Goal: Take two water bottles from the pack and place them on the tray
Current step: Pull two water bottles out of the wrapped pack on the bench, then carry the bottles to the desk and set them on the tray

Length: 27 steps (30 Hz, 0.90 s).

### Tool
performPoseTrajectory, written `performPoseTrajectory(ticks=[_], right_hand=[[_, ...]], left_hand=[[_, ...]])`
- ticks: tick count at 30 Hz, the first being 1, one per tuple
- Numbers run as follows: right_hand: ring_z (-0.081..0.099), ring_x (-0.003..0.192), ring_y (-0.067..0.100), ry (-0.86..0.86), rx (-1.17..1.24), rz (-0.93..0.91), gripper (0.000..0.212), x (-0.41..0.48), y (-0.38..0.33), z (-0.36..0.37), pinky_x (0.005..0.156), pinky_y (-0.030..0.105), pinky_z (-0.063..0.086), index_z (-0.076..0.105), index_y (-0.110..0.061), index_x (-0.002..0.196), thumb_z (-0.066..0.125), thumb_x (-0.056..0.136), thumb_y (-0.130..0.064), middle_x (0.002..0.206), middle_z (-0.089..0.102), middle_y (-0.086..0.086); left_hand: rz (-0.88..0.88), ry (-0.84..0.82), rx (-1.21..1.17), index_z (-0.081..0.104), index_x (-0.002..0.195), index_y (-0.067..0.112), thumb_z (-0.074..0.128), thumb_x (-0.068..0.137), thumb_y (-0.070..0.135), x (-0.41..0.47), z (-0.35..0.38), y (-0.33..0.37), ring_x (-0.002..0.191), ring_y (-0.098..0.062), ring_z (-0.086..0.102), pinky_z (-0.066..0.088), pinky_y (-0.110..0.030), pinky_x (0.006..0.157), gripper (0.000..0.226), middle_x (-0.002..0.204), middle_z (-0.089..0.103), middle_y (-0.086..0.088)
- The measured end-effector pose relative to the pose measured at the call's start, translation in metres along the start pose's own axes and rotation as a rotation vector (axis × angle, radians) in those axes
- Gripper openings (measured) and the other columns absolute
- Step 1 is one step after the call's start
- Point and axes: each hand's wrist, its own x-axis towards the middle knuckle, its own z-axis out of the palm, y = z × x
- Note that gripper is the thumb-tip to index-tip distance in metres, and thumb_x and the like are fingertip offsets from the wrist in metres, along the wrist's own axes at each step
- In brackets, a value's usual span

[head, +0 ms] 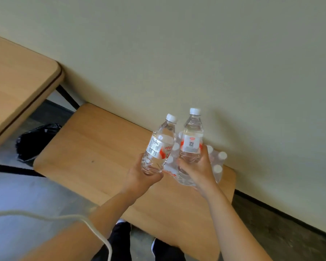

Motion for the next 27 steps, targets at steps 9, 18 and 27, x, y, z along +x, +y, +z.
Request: performPoseTrajectory(ticks=[9, 18, 27], right_hand=[[0.073, 0.075, 0.010, -0.234, 0.040, -0.027, 0.065, -0.055, -0.066, 0.069, 0.063, 0.028, 0.059, 0.050, -0.029, 0.123, 0.081, 0.070, -0.007, 0.095, 0.072, 0.005], [0.073, 0.076, 0.017, -0.417, 0.053, -0.089, 0.062, -0.131, -0.125, 0.241, 0.060, 0.024, 0.057, 0.058, -0.030, 0.111, 0.085, 0.056, -0.024, 0.087, 0.073, 0.001], [0.076, 0.072, 0.019, -0.581, 0.093, -0.089, 0.055, -0.180, -0.170, 0.454, 0.058, 0.027, 0.059, 0.062, -0.023, 0.115, 0.086, 0.066, -0.014, 0.086, 0.076, 0.005]], left_hand=[[0.042, 0.189, -0.114, 0.058, 0.096, 0.056, 0.085, 0.060, 0.036, -0.077, -0.100, 0.037, 0.079, 0.000, 0.074, 0.053, -0.010, 0.061, 0.049, 0.092, 0.077, 0.019], [0.109, 0.332, -0.223, 0.061, 0.104, 0.042, 0.083, 0.064, 0.027, -0.153, -0.274, 0.005, 0.084, -0.007, 0.075, 0.059, -0.026, 0.074, 0.048, 0.096, 0.076, 0.008], [0.116, 0.522, -0.362, 0.061, 0.117, 0.034, 0.079, 0.063, 0.031, -0.203, -0.473, -0.040, 0.088, -0.014, 0.074, 0.060, -0.036, 0.083, 0.057, 0.095, 0.076, 0.006]])
